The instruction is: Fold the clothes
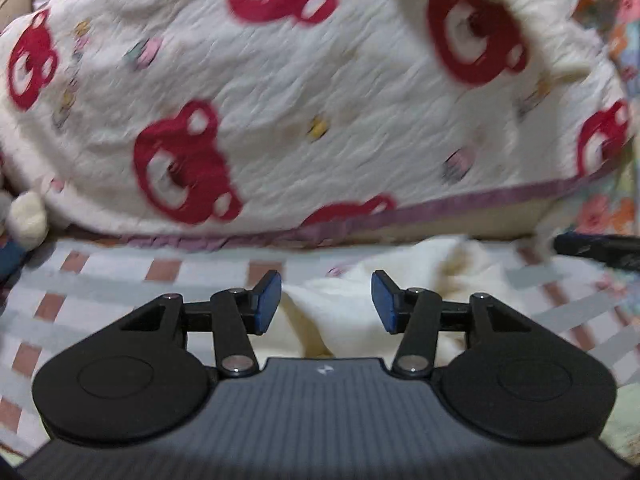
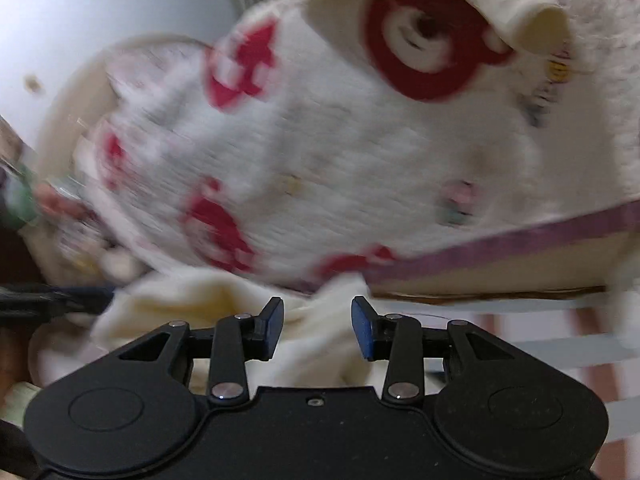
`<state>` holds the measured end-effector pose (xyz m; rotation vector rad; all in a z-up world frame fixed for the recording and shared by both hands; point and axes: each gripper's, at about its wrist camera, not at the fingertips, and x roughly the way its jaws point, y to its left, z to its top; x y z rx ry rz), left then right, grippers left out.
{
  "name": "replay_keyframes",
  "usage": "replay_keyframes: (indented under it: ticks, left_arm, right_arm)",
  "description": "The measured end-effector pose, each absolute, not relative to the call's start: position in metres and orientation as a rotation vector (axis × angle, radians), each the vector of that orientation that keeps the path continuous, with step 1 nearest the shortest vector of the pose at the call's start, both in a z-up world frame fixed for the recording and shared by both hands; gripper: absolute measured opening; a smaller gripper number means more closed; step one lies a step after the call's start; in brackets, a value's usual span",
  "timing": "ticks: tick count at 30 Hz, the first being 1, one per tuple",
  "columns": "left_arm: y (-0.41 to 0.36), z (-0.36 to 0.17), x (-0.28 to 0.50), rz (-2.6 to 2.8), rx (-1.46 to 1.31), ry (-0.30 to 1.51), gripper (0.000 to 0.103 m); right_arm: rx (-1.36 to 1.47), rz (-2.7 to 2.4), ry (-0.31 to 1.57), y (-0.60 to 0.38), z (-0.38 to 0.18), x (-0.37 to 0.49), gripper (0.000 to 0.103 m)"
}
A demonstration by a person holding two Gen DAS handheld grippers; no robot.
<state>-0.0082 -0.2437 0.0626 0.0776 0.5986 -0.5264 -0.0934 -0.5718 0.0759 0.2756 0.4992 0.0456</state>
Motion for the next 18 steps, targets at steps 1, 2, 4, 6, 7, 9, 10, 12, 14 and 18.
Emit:
replay_keyframes:
  ticks: [1,2,4,6,7,9,10,12,14,18]
  left_arm:
    - [-0.237,0.051,-0.009,-0.528,0.069,0.619,0.055]
    - [-0.231,0.040,-0.010,-0.530,0.063,0.644,0.055]
    - [-0.218,0.018,-0.015,-0.527,0.057,0.694,0.055]
    - [-0.211,0.000,-0.021,-0.528,0.074,0.728,0.056]
    - [-0.209,-0.007,-0.025,-0.532,0.091,0.738,0.057]
    - [-0.208,-0.019,-0.034,-0.544,0.130,0.752,0.058]
    - [-0.208,-0.022,-0.039,-0.553,0.152,0.754,0.060]
    - [-0.209,-0.028,-0.048,-0.574,0.195,0.758,0.061]
    - [-0.206,-0.029,-0.059,-0.601,0.215,0.756,0.064]
    - [-0.202,-0.027,-0.074,-0.652,0.242,0.748,0.067]
  right_arm:
    - [0.290,0.059,0.514,-0.578,0.066,-0.096,0.044]
    - [0.291,0.072,0.536,-0.582,0.056,-0.100,0.044]
    - [0.266,0.085,0.584,-0.587,0.035,-0.105,0.044]
    - [0.229,0.082,0.629,-0.588,0.017,-0.111,0.045]
    - [0.217,0.082,0.651,-0.588,0.009,-0.114,0.045]
    - [0.240,0.090,0.688,-0.588,-0.004,-0.118,0.045]
    - [0.254,0.095,0.706,-0.588,-0.009,-0.119,0.045]
    - [0.266,0.112,0.726,-0.585,-0.015,-0.127,0.046]
    - [0.264,0.120,0.734,-0.581,-0.017,-0.137,0.050]
    - [0.259,0.135,0.750,-0.573,-0.019,-0.157,0.055]
